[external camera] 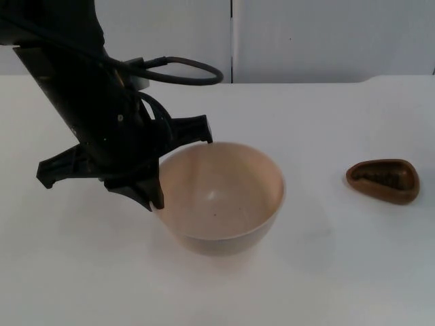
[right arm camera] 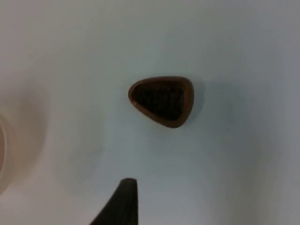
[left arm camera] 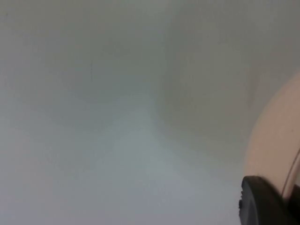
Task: Pick up the bowl with the left hand and pour the coffee beans from the cup into the bowl with the right hand.
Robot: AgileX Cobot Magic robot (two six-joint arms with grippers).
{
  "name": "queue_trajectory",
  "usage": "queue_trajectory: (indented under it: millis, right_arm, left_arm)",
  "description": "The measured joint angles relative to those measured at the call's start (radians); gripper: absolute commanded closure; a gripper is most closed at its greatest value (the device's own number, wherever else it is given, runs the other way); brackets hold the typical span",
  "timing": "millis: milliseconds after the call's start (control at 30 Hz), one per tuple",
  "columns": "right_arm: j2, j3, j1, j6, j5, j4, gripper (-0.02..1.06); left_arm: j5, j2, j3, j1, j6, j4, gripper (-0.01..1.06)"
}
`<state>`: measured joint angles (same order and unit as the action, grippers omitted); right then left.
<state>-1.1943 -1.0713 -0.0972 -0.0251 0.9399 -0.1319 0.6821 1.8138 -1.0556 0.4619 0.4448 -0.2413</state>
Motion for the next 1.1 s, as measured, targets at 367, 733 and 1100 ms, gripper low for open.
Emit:
queue_trajectory:
  millis: [367,733,1100]
  right_arm:
    - [-0.228,0.000,0.000,0.060,-0.055,-0.008,0.02]
    - [-0.396,-0.001,0.000,0.107,-0.126,-0.011,0.02]
    - [-0.414,-0.083,-0.085,0.350,-0.126,0.218,0.03]
  left_arm:
    - [0.000,0.000,0.000,0.000,0.000,0.000,1.05]
    - [-0.008,0.000,0.000,0.000,0.000,-0.002,1.05]
    - [-0.008,0.000,0.000,0.000,0.000,-0.018,1.05]
